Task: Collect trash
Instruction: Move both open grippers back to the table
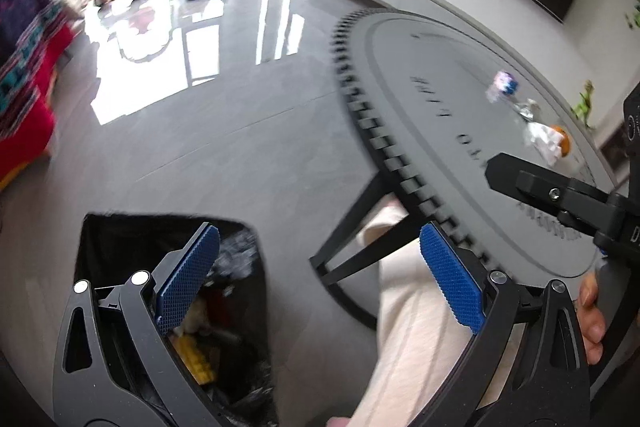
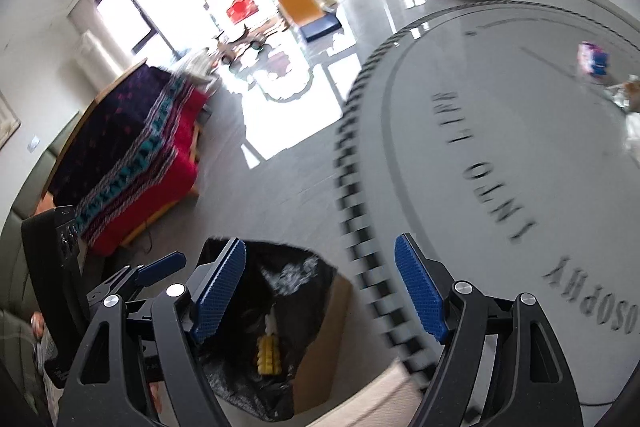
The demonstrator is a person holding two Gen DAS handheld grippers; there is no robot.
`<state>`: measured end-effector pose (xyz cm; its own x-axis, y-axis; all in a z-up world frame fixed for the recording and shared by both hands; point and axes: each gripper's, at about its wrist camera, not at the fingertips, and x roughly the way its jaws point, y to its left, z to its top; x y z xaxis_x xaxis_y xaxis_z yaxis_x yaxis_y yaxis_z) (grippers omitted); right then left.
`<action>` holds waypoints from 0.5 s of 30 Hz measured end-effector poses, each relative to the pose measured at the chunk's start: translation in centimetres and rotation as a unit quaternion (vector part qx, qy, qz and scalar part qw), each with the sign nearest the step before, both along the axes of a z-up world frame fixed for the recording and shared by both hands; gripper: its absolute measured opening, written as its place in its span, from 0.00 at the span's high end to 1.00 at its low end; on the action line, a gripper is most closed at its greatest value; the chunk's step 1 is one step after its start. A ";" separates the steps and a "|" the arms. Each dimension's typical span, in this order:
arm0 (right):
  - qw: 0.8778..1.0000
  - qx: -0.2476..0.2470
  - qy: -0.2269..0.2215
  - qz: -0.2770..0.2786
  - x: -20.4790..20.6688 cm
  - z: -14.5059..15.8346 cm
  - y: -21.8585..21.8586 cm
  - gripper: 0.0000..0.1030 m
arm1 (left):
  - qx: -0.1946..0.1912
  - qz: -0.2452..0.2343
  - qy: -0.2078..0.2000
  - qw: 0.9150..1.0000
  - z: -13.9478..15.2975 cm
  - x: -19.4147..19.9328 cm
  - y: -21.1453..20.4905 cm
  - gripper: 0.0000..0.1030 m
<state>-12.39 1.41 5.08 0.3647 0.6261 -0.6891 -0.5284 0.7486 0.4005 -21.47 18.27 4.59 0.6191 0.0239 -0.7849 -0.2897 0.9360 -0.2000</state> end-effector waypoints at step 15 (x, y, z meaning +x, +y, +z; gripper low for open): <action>0.992 -0.021 -0.024 -0.123 4.4 -0.5 -12.6 0.25 | 0.018 -0.134 0.000 0.991 0.5 8.8 -10.9 0.06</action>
